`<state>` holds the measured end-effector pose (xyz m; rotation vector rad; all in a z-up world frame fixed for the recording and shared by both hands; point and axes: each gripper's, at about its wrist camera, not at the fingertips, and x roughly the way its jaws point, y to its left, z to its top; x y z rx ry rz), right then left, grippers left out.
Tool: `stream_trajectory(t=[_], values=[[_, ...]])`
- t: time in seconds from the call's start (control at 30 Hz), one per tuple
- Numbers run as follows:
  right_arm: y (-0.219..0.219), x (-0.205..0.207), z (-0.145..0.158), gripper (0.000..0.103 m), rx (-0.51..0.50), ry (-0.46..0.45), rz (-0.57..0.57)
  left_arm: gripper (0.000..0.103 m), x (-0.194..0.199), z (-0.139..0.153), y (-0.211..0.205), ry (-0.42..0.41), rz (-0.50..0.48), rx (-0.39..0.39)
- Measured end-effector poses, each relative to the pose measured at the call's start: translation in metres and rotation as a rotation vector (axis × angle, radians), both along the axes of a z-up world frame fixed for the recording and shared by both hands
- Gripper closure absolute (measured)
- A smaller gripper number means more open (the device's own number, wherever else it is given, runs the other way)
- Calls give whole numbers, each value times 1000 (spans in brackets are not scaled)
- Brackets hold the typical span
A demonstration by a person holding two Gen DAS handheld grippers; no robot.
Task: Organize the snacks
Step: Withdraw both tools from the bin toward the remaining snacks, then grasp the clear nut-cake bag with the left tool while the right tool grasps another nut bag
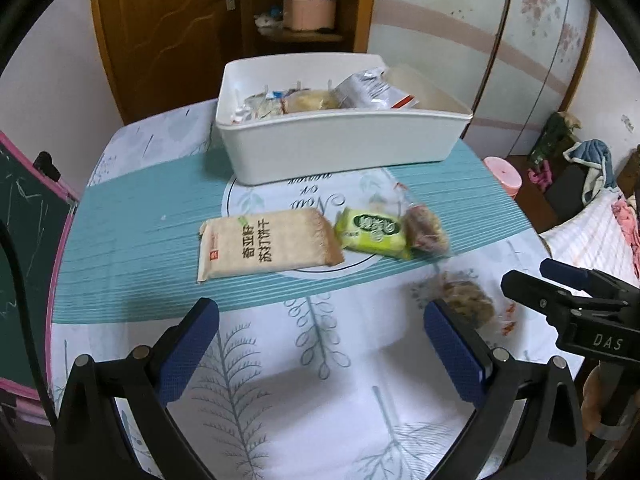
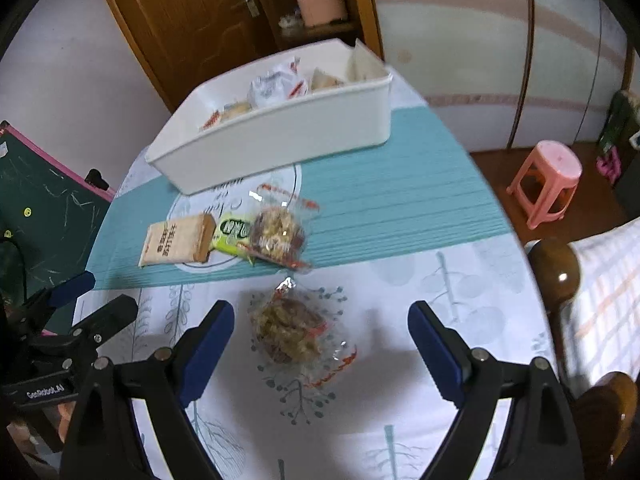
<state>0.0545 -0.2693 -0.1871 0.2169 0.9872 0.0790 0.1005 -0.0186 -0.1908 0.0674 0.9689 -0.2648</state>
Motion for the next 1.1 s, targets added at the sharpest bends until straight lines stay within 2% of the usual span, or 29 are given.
stream_trajectory(t=[0.27, 0.4, 0.43, 0.53, 0.6, 0.73, 0.83, 1.1], values=[[18, 15, -32, 15, -27, 65, 83, 1, 11, -15, 0, 35, 11, 20], [27, 17, -45, 27, -44, 87, 125, 1, 16, -21, 0, 61, 13, 12], [28, 18, -47, 27, -51, 86, 131, 1, 18, -21, -1, 67, 12, 8], [33, 17, -47, 30, -83, 64, 161, 1, 23, -21, -5, 76, 5, -5], [35, 15, -46, 41, -85, 45, 194, 1, 28, -19, -10, 83, -4, -10], [33, 11, -43, 46, -87, 21, 226, 1, 42, -13, -31, 90, -36, -19], [24, 9, -43, 46, -97, 12, 206, 1, 52, -10, -52, 101, -65, -20], [-36, 5, -44, 46, -39, -3, 10, 1, 80, -30, -115, 168, -115, 58]])
